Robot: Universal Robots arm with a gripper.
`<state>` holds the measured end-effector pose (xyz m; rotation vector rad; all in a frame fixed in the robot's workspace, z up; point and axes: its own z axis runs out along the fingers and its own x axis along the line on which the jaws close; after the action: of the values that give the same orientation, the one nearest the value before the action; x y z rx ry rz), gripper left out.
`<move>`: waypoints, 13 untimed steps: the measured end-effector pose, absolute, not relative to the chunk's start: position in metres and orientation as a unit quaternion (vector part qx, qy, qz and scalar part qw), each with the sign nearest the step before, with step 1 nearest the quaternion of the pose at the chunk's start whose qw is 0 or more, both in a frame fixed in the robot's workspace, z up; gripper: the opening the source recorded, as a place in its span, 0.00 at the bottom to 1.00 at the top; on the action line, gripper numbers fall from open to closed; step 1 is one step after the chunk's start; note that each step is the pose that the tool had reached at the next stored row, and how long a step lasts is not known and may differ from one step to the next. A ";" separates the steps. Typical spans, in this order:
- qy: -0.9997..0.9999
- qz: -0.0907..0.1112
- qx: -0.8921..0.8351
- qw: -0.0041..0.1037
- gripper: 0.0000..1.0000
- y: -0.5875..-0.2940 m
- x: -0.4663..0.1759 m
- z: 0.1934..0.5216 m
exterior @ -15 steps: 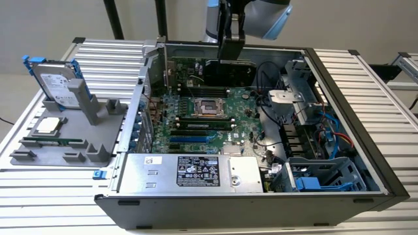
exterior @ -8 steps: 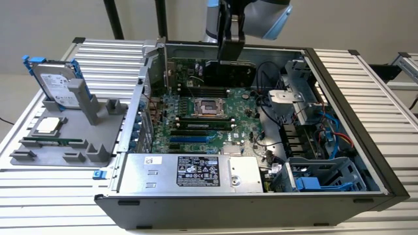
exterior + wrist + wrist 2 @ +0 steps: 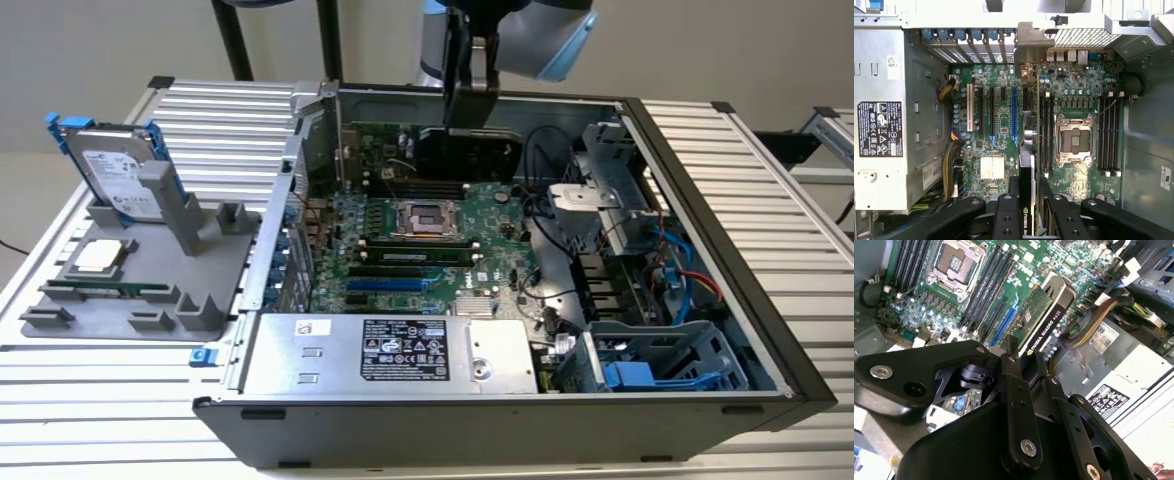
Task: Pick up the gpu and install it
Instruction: 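Insert the gpu into the slot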
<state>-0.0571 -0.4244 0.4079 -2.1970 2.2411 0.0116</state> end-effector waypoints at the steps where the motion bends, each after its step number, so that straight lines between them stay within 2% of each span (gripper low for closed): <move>1: 0.714 0.004 -0.700 0.002 0.00 -0.424 -0.057 0.407; 13: 0.714 0.004 -0.700 0.002 0.00 -0.424 -0.057 0.406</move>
<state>-0.0571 -0.4244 0.4056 -2.1970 2.2412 0.0114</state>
